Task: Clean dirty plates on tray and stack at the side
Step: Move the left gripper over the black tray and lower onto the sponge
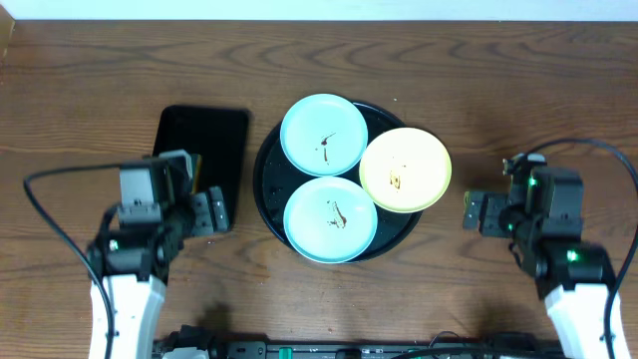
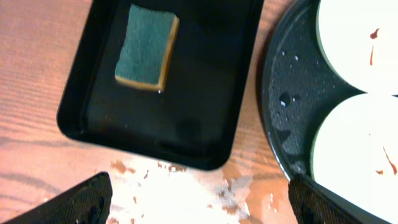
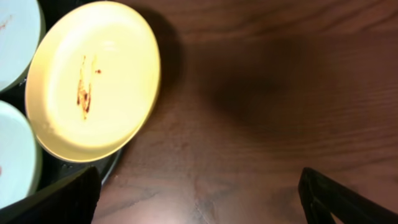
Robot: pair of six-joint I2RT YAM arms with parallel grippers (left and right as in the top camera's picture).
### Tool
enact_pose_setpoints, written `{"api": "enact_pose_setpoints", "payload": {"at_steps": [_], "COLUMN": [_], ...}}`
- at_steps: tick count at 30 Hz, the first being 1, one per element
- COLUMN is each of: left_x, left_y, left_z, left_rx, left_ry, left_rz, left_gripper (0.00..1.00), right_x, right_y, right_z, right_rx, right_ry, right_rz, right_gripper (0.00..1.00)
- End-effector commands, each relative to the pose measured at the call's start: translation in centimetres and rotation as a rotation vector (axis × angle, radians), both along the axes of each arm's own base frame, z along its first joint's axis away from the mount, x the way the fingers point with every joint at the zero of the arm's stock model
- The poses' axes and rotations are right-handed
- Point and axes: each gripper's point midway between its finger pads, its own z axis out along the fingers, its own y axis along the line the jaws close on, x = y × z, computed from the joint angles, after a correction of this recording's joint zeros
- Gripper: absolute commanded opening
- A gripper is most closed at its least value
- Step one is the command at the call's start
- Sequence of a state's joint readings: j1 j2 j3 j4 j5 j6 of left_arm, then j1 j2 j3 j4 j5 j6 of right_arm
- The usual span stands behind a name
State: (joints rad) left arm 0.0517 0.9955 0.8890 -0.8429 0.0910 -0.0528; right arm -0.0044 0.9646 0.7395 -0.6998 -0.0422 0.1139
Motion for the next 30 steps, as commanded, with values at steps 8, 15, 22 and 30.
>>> {"api": "enact_pose_setpoints", "payload": {"at_steps": [8,15,22,30], "left_x": [2.0,2.7,5.6,9.6], "left_y": [0.1,0.1,1.0,4.9], "left_z": [1.7,2.1,2.7,0.5], "left_rx": [-0.009,-0.008,0.037,0.067], "left_ry": [-0.009,-0.041,-0.096,0.030], "left_rz": [0.008,0.008,-0.023,-0.012], "left_gripper": [0.91,0.91,0.91,0.90], "right_x": [2.9,3.1,3.9,3.9], "right_y": [2.2,2.7,2.9,2.9], "right_z": [2.7,2.9,3.7,3.7], "right_rx": [0.113,0.134,0.142,0.141], "right_ry": [-0.017,-0.027,-0.076,-0.075], "right_rz": [0.069,0.086,0.098,0.097], "right_gripper": [0.99,0.99,0.99,0.99]}}
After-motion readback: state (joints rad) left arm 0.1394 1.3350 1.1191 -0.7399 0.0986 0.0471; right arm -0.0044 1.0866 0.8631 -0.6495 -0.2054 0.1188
